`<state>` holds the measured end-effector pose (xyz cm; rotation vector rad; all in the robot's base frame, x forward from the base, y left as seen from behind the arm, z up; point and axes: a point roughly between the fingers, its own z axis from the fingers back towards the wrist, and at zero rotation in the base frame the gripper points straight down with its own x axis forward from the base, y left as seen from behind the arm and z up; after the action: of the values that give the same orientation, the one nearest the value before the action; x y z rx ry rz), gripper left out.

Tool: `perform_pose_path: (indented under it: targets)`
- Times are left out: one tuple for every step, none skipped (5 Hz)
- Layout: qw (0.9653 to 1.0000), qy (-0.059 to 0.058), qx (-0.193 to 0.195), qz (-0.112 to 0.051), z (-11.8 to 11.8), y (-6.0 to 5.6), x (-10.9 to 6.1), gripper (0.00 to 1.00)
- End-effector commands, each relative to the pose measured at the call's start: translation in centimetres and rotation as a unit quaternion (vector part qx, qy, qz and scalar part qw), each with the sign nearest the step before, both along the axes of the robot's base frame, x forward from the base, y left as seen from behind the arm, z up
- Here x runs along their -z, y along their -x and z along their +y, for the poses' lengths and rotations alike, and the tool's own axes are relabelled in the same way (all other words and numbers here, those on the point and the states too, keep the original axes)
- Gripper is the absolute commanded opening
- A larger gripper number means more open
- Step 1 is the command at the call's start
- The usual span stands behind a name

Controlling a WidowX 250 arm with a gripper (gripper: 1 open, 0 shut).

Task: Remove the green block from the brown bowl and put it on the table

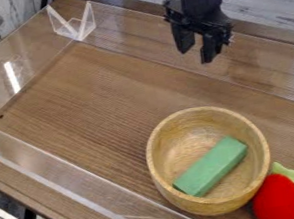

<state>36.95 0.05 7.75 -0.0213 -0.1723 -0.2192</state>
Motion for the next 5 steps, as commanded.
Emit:
perform_pose_path:
  targets:
    - [0.9997, 0.004, 0.002, -0.023, 0.1, -0.7, -1.4, 1.00]
    - [0.9998, 0.007, 0.008, -0.017, 0.0, -0.5, -1.1, 1.00]
    - [0.9999, 0.010, -0.001, -0.012, -0.1, -0.5, -0.1, 1.00]
    - [0.9999, 0.013, -0.008, -0.006, -0.2, -0.3, 1.0, 1.00]
    - [0.9997, 0.017, -0.019, -0.001, 0.9, -0.2, 2.2, 1.00]
